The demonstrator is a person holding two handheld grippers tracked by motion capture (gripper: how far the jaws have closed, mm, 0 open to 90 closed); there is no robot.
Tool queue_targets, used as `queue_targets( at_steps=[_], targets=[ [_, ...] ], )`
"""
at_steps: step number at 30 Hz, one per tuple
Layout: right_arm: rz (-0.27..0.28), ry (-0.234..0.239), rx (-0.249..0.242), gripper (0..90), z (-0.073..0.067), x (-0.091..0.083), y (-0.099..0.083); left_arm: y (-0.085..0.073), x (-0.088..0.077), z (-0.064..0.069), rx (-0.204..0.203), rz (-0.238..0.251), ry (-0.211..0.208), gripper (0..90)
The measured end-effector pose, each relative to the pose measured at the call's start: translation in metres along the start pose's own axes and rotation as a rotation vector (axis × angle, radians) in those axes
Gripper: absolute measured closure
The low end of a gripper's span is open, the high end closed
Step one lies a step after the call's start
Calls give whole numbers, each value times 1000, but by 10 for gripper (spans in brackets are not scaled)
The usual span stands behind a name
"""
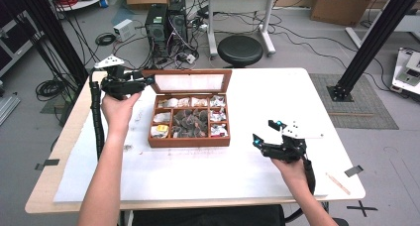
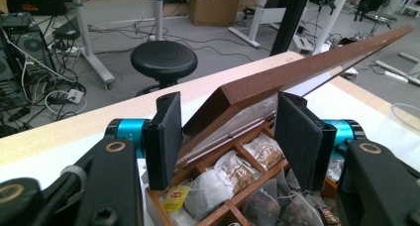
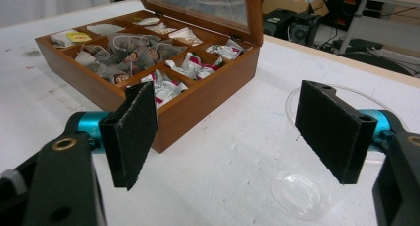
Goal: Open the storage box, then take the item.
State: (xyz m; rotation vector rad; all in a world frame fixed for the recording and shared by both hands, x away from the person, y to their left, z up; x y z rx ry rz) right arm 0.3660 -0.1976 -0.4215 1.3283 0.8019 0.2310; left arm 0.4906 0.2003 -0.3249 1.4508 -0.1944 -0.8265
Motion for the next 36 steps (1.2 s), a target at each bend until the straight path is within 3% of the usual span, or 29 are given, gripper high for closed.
queue_targets(
  at_steps=[17, 22, 36],
  targets=[
    [7, 17, -15, 247, -12, 12, 13, 0, 0, 0, 1, 1, 0, 444],
    [-7, 66, 3, 275, -21, 21, 22, 0, 0, 0, 3, 0, 2, 444],
    [-35, 145, -14, 345, -44, 55, 45, 1, -1, 2, 9, -4, 4, 440]
  ],
)
Point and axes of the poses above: each handheld gripper's, and its own axes: x roughly forward along the jaws, y roughly out of its top, z roughly to its right, the point moved 8 cm from there along x, roughly forward along the jaws, and after that the axes turned 2 degrees about -z, right-handed, at the moved point
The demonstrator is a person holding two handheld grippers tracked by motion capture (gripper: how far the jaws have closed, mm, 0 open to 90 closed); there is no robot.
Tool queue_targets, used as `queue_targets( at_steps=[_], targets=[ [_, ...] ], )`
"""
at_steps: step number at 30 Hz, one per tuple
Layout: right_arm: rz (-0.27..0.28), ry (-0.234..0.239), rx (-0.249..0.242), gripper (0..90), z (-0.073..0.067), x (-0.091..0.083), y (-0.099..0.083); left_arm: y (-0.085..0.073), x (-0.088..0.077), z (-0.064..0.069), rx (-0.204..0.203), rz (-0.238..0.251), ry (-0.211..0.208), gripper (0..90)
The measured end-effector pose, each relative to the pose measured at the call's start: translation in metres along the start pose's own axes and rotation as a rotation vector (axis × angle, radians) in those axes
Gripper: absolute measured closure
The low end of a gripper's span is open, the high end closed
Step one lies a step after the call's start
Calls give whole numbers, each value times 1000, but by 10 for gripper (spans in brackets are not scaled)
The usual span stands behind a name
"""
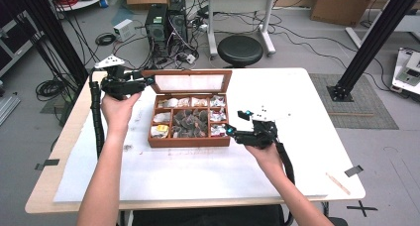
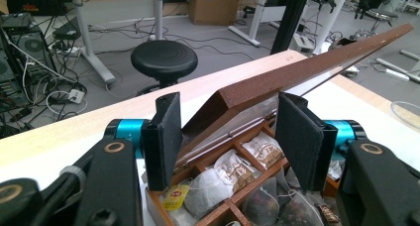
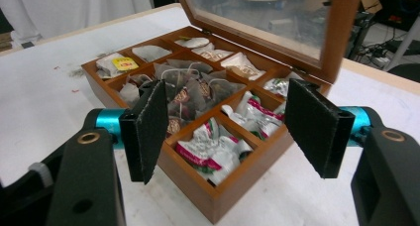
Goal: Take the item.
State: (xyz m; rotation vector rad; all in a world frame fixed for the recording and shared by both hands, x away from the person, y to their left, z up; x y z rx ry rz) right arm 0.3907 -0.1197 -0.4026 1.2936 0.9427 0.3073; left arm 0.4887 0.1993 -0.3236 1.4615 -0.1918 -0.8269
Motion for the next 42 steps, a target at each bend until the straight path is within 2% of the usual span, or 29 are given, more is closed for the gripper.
queue_targets(
  at_steps=[11, 17, 26, 33, 42],
  targets=[
    [-14, 28, -10, 390, -13, 26, 9, 1, -1, 1, 4, 3, 2, 440],
    [-42, 41, -14, 431, -18, 44, 11, 1, -1, 1, 4, 2, 4, 440],
    [-99, 67, -22, 470, -32, 79, 19, 1, -1, 1, 6, -1, 5, 441],
    [-135, 79, -18, 487, -37, 97, 22, 1, -1, 1, 8, -1, 6, 440],
    [-199, 97, 15, 508, -43, 123, 27, 1, -1, 1, 8, -1, 6, 439]
  ],
)
Point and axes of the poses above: each handheld gripper's, and its own axes: x roughly forward along the jaws, y roughly out of its top, z roughly to its right, the point moved 8 cm from there along x, roughly forward along the jaws, and after that the axes turned 2 degrees about -z, right-handed, at the moved point
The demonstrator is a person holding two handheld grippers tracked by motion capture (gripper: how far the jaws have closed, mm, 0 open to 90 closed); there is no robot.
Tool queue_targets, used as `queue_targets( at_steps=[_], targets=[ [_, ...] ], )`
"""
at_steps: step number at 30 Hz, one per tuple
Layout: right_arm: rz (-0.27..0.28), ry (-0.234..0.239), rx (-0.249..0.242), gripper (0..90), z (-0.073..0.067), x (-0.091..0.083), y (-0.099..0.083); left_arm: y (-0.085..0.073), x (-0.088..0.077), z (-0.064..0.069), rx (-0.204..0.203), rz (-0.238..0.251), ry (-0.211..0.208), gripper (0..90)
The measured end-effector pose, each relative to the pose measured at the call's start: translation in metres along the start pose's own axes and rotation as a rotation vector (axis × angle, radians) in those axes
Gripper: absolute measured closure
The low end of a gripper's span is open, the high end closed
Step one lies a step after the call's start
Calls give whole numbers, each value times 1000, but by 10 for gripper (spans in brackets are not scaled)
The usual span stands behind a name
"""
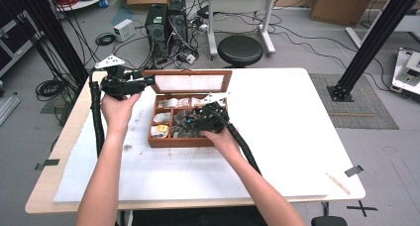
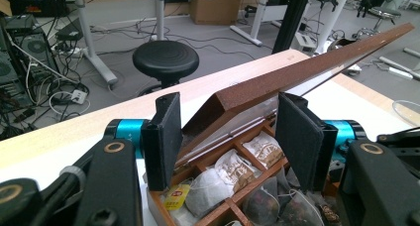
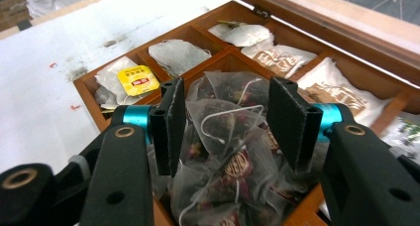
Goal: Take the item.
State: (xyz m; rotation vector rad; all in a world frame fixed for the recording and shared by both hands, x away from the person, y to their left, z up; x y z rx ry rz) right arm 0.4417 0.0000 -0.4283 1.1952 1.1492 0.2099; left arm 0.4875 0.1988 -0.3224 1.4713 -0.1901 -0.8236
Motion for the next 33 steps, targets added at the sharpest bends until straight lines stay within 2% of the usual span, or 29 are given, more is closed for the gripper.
queue_targets(
  at_steps=[4, 7, 9, 10, 12, 15, 16, 17, 18, 21, 22, 23, 24, 29, 33],
  targets=[
    [-54, -1, -5, 527, -4, 13, 1, 0, 0, 0, 3, -2, -1, 438],
    [-61, 6, -3, 528, -7, 17, 2, 0, 0, 0, 3, -2, -2, 438],
    [-83, -3, -17, 538, -10, 21, 1, 0, 0, 0, 2, -3, -2, 436],
    [-108, -25, -31, 539, -10, 24, -1, 0, 0, 1, 5, -3, -1, 434],
    [-117, -39, -30, 547, -10, 27, -1, 0, 0, 1, 5, -3, -1, 433],
    [-126, -50, -28, 573, -9, 28, -2, 0, 0, 0, 4, -2, 0, 433],
    [-129, -53, -35, 621, -8, 29, -2, 0, 0, 1, 2, -1, 0, 433],
    [-129, -53, -35, 621, -8, 29, -2, 0, 0, 0, 4, -3, -1, 433],
    [-135, -51, -37, 676, -8, 30, -3, 0, 0, 1, 5, -3, -1, 433],
    [-136, -56, -35, 714, -7, 31, -3, 0, 0, 1, 3, -2, 0, 433],
    [-129, -47, -35, 765, -8, 30, -3, 0, 0, 1, 4, -3, 0, 433],
    [-129, -47, -35, 765, -8, 30, -3, 0, 0, 1, 4, -3, 0, 433],
    [-118, -46, -40, 813, -9, 29, -1, 0, 0, 1, 4, -3, 0, 433],
    [-112, -41, -43, 884, -12, 28, 0, 0, 0, 1, 5, -4, 0, 433],
    [-112, -39, -51, 900, -12, 28, -1, 0, -1, 1, 5, -7, 2, 433]
  ],
)
Point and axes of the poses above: each handheld gripper's, and its own axes: x roughly forward along the jaws, y roughly out of its top, z roughly to its right, the point moved 8 cm from there along x, roughly forward along the jaws, and after that the axes turned 2 degrees about -z, right-handed, at the moved point
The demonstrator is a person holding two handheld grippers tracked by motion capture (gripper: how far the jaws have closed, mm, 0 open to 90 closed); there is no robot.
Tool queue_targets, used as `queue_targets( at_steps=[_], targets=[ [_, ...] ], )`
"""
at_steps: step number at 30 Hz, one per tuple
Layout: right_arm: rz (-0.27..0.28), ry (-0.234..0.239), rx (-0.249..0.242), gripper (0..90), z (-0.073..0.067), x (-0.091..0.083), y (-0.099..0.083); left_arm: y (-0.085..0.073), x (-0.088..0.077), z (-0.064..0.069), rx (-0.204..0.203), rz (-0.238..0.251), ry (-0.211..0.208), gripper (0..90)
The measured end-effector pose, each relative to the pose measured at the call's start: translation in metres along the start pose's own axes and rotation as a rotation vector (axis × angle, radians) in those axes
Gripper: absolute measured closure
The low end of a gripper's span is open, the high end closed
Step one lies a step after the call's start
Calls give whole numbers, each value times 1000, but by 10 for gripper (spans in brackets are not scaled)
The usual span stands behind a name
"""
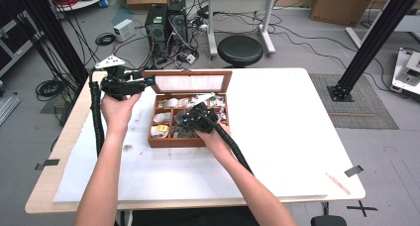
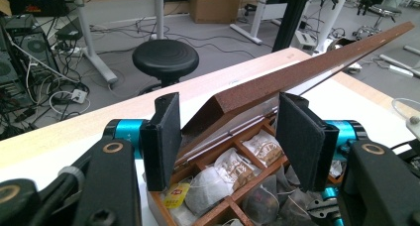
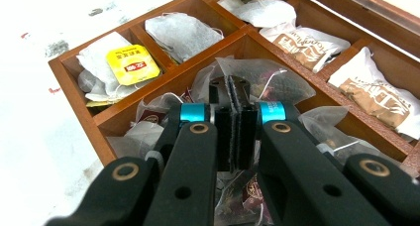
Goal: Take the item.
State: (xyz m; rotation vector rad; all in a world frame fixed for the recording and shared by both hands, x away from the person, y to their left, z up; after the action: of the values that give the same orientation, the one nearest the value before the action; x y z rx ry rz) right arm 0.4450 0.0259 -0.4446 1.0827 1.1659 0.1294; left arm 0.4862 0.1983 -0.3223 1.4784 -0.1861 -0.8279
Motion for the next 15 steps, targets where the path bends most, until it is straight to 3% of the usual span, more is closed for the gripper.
queue_targets(
  at_steps=[15],
  targets=[
    [83, 28, 20, 900, 4, -19, 9, 0, 0, 0, -1, 3, 3, 433]
  ],
)
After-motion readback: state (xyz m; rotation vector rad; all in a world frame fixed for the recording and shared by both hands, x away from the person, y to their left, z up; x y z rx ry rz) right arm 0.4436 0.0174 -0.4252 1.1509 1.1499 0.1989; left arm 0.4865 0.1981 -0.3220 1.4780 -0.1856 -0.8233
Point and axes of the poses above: each handheld gripper's, and its own axes: x roughly forward along the jaws, y roughly out of its top, z roughly to its right, the point moved 8 cm from there along x, roughly forward along the jaws, and after that the axes turned 2 degrees about -z, right-handed, at the moved point
